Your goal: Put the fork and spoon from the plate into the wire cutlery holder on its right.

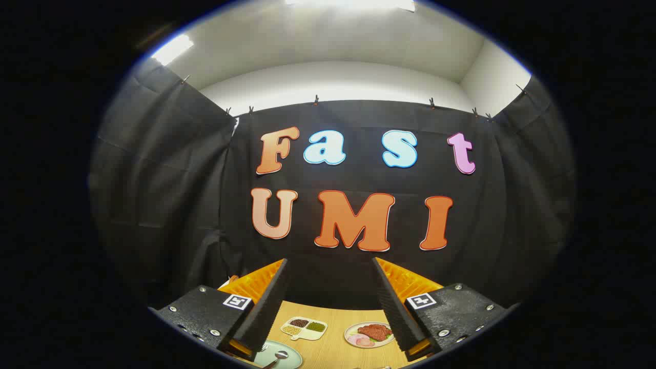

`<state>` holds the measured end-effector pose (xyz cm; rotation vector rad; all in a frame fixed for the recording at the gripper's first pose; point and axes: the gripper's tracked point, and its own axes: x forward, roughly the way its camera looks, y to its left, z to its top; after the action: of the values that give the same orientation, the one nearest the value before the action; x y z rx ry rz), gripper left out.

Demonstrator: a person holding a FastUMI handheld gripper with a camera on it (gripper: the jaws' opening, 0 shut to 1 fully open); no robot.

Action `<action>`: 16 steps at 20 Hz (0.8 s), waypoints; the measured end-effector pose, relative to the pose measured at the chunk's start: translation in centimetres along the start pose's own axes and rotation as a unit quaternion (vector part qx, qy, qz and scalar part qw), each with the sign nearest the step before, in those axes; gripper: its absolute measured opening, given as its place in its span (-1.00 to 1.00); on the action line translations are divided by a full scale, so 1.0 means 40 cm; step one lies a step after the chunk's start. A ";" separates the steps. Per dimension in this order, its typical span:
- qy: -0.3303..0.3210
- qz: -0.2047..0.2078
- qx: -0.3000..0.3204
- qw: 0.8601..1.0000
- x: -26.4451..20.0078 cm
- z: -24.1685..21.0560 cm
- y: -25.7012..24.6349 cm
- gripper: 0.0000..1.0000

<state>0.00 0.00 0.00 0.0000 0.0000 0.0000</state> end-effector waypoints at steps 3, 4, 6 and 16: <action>0.008 0.009 0.002 1.000 0.005 -0.010 0.019 0.89; 0.009 0.010 0.003 1.000 0.007 -0.010 0.025 0.89; 0.011 0.010 0.006 1.000 0.010 -0.010 0.032 0.89; 0.047 0.002 0.002 0.999 0.012 -0.065 0.040 0.89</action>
<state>0.49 1.59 -2.60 0.0034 0.0931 0.0033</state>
